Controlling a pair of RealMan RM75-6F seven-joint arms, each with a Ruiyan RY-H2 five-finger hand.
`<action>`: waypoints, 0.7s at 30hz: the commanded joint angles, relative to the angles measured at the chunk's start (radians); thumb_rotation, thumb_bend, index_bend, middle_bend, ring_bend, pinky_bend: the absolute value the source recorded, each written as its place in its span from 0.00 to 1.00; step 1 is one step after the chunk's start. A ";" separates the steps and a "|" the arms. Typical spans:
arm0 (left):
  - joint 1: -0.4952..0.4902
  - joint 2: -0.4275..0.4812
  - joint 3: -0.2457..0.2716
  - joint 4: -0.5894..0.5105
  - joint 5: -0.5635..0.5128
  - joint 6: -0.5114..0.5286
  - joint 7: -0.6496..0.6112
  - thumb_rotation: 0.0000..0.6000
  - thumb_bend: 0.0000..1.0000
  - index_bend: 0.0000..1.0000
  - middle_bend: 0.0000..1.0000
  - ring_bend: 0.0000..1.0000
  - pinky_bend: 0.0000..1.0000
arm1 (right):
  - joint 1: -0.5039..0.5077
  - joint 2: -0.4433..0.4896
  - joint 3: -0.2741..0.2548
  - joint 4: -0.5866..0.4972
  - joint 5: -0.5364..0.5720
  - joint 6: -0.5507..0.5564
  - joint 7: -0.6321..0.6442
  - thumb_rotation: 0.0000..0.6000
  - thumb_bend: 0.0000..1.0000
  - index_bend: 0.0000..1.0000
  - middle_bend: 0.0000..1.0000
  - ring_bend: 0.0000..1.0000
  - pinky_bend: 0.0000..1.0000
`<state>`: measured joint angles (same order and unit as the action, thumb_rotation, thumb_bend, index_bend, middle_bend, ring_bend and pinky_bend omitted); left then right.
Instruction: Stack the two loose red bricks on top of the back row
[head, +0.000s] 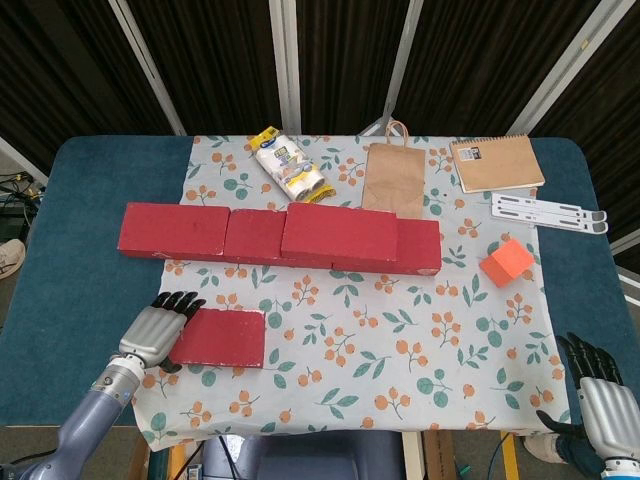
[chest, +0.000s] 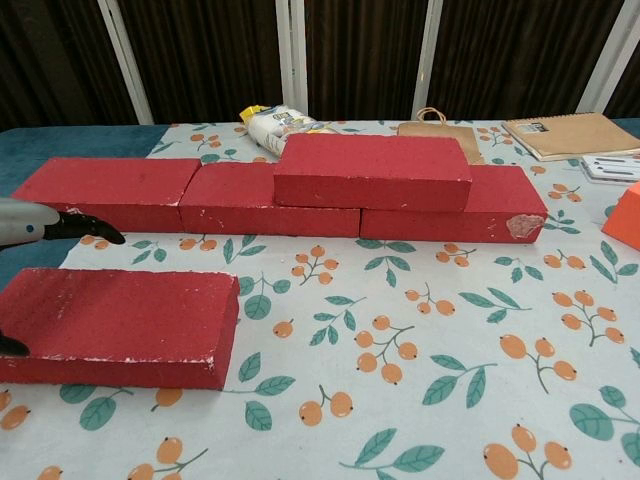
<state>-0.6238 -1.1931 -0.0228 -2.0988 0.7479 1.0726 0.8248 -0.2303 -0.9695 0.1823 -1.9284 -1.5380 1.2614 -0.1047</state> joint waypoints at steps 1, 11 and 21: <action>-0.008 -0.038 0.009 0.034 0.001 0.016 0.000 1.00 0.00 0.00 0.00 0.00 0.00 | 0.005 0.001 -0.008 -0.002 0.005 0.010 -0.001 1.00 0.19 0.00 0.00 0.00 0.00; -0.010 -0.099 0.027 0.091 0.040 0.042 -0.017 1.00 0.00 0.00 0.00 0.00 0.00 | 0.020 0.005 -0.034 -0.011 0.032 0.044 -0.008 1.00 0.19 0.00 0.00 0.00 0.00; -0.013 -0.099 0.041 0.079 0.050 0.047 -0.032 1.00 0.00 0.00 0.00 0.00 0.00 | 0.033 0.012 -0.054 -0.017 0.051 0.070 0.000 1.00 0.19 0.00 0.00 0.00 0.00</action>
<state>-0.6366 -1.2921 0.0176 -2.0189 0.7980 1.1198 0.7938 -0.1987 -0.9586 0.1297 -1.9453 -1.4888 1.3288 -0.1061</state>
